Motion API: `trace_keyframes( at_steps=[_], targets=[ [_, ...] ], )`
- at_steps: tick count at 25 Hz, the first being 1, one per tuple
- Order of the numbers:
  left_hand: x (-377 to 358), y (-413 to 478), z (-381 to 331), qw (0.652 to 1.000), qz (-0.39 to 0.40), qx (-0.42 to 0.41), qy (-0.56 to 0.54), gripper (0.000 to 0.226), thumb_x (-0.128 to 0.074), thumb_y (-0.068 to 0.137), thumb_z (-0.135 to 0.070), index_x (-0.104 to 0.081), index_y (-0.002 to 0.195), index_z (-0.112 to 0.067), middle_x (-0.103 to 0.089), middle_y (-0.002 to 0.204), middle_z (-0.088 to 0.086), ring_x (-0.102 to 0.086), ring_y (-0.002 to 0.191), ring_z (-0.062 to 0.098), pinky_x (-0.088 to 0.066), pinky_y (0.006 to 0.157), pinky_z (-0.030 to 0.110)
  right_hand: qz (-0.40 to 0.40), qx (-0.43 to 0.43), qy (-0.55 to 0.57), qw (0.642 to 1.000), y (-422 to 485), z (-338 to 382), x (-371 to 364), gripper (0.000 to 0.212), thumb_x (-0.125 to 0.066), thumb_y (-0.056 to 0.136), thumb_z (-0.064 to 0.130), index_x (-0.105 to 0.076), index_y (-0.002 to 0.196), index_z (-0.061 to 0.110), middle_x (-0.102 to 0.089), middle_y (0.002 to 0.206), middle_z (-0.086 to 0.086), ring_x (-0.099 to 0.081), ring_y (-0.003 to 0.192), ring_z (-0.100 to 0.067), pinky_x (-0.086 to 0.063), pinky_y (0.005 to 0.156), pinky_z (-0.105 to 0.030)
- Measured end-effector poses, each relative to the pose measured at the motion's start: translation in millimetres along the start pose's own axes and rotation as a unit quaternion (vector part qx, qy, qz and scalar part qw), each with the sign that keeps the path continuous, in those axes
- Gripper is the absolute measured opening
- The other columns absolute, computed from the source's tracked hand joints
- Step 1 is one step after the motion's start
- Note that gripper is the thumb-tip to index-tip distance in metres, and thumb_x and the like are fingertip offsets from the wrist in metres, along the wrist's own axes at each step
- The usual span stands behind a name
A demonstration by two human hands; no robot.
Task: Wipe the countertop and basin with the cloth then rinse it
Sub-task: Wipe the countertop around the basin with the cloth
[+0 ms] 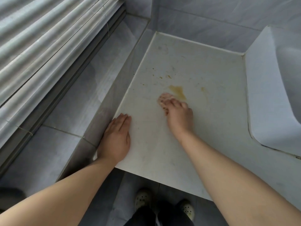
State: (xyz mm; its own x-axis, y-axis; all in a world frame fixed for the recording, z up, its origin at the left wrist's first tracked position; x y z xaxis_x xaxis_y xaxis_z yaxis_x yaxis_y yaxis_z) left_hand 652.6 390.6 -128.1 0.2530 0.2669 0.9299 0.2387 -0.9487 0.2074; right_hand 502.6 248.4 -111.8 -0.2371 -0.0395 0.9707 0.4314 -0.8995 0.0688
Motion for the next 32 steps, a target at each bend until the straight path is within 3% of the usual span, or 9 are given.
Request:
trace_keyframes(
  at_steps=[3,7,10,15,20,24,27,29,32],
  targets=[
    [0,1,0,1.0,-0.009,-0.005,0.008,0.048,-0.031,0.082,-0.011,-0.058,0.119,0.006,-0.06,0.123,0.021,-0.057,0.114,0.034,-0.025,0.105,0.033,-0.11,0.079,0.048,0.99,-32,12,22,0.042,-0.036,0.078,0.023,-0.07,0.102,0.015,-0.071,0.104,-0.004,-0.066,0.083,-0.029,-0.043,0.072,-0.033],
    [-1,0,-2,1.0,0.001,-0.006,0.01,0.049,-0.031,0.082,-0.012,-0.059,0.119,0.004,-0.06,0.123,0.02,-0.057,0.115,0.033,-0.037,0.102,0.04,0.001,0.185,-0.05,0.981,-76,62,-11,0.046,-0.033,0.086,0.039,-0.06,0.121,0.028,-0.062,0.125,0.005,-0.055,0.119,-0.019,-0.027,0.103,-0.047],
    [0,1,-2,1.0,0.003,-0.002,0.004,0.047,-0.032,0.084,-0.015,-0.061,0.118,0.002,-0.06,0.124,0.018,-0.056,0.117,0.031,-0.037,0.102,0.041,0.054,0.108,-0.044,0.992,-25,30,-21,0.05,-0.024,0.094,0.038,-0.041,0.139,0.025,-0.039,0.148,0.001,-0.029,0.139,-0.022,-0.015,0.113,-0.047],
    [1,2,-6,1.0,0.02,0.013,0.012,0.048,-0.035,0.087,-0.024,-0.062,0.117,0.001,-0.06,0.124,0.017,-0.056,0.118,0.03,-0.038,0.102,0.044,-0.164,0.049,0.105,0.98,-24,-47,22,0.032,-0.043,0.082,0.015,-0.068,0.102,0.012,-0.069,0.11,-0.009,-0.066,0.101,-0.024,-0.051,0.084,-0.038],
    [2,2,-9,0.998,0.045,0.012,0.035,0.05,-0.035,0.087,-0.028,-0.06,0.119,0.001,-0.059,0.125,0.018,-0.055,0.119,0.03,-0.031,0.103,0.043,-0.059,0.215,-0.014,0.975,-88,22,-6,0.038,-0.037,0.088,0.033,-0.059,0.118,0.026,-0.063,0.124,0.0,-0.056,0.119,-0.023,-0.03,0.098,-0.038],
    [-2,2,-8,0.996,0.073,0.004,0.056,0.054,-0.031,0.089,-0.032,-0.056,0.125,0.0,-0.055,0.131,0.016,-0.05,0.123,0.03,-0.032,0.104,0.042,0.009,0.082,-0.047,0.995,-27,-34,-6,0.055,-0.022,0.09,0.038,-0.053,0.131,0.018,-0.048,0.142,-0.005,-0.04,0.134,-0.026,-0.028,0.107,-0.044],
    [-2,3,-7,0.995,0.075,0.01,0.062,0.055,-0.028,0.09,-0.033,-0.054,0.127,-0.002,-0.054,0.133,0.013,-0.049,0.125,0.027,-0.034,0.104,0.04,-0.122,0.015,0.02,0.992,-13,-62,18,0.041,-0.036,0.085,0.025,-0.066,0.111,0.012,-0.067,0.115,-0.013,-0.065,0.103,-0.031,-0.047,0.083,-0.039],
    [-1,4,-7,0.996,0.069,0.012,0.056,0.053,-0.03,0.089,-0.033,-0.058,0.123,-0.002,-0.057,0.129,0.013,-0.053,0.12,0.028,-0.034,0.101,0.038,-0.167,0.087,0.062,0.98,-44,-39,22,0.031,-0.045,0.084,0.018,-0.069,0.103,0.014,-0.071,0.104,-0.008,-0.068,0.091,-0.029,-0.047,0.075,-0.035],
    [0,10,-7,0.997,0.061,0.033,0.039,0.053,-0.033,0.084,-0.034,-0.062,0.116,-0.003,-0.06,0.123,0.013,-0.056,0.113,0.032,-0.039,0.097,0.042,-0.069,0.257,-0.006,0.964,-98,8,-3,0.038,-0.042,0.087,0.028,-0.065,0.116,0.019,-0.065,0.121,-0.001,-0.06,0.112,-0.022,-0.037,0.089,-0.034]
  ],
)
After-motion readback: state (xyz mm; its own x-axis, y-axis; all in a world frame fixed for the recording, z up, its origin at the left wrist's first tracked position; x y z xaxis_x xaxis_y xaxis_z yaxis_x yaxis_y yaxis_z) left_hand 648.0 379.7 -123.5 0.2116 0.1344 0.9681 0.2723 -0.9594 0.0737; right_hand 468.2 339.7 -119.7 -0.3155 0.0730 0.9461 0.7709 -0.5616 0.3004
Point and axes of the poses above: each hand's wrist, its own y-axis towards the middle knuckle, its own x-axis out of the back of the hand, z = x × y, the point moved 5 cm from there along y, towards the middle knuckle
